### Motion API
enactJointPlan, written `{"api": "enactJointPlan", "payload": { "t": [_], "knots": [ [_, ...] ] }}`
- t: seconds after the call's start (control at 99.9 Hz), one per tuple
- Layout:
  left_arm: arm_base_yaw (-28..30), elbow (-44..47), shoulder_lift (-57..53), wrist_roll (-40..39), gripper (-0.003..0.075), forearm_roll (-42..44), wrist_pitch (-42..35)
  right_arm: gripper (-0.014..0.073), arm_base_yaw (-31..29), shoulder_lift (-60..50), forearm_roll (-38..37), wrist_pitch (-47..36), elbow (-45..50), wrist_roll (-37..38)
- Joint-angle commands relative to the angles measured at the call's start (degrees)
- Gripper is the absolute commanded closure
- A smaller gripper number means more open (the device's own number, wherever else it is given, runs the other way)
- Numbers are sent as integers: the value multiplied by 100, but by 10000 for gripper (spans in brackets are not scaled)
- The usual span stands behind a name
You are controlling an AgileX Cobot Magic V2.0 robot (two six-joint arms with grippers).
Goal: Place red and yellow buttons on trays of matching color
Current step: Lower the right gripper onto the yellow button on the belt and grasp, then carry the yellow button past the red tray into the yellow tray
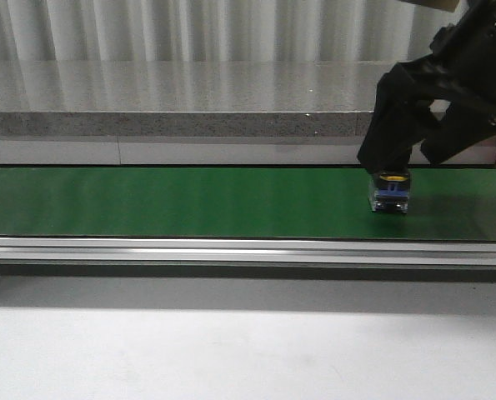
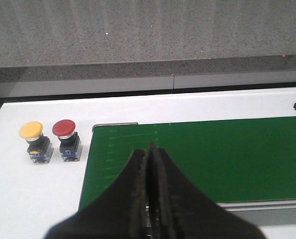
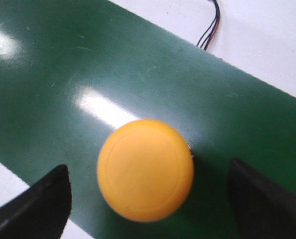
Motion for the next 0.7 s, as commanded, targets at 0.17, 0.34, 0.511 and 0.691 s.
{"api": "enactJointPlan", "payload": {
  "t": [0.17, 0.34, 0.511, 0.691],
  "knots": [
    [-44, -149, 21, -13, 741, -25, -426, 351, 3, -79, 89, -410, -146, 33],
    [-44, -149, 21, -13, 741, -25, -426, 443, -9, -101, 89, -416, -146, 169],
    [-44, -149, 21, -13, 741, -25, -426, 443, -220, -358, 10, -210, -146, 617],
    [-44, -149, 21, -13, 741, -25, -426, 443, -887, -996, -494, 374, -146, 1513]
  ]
}}
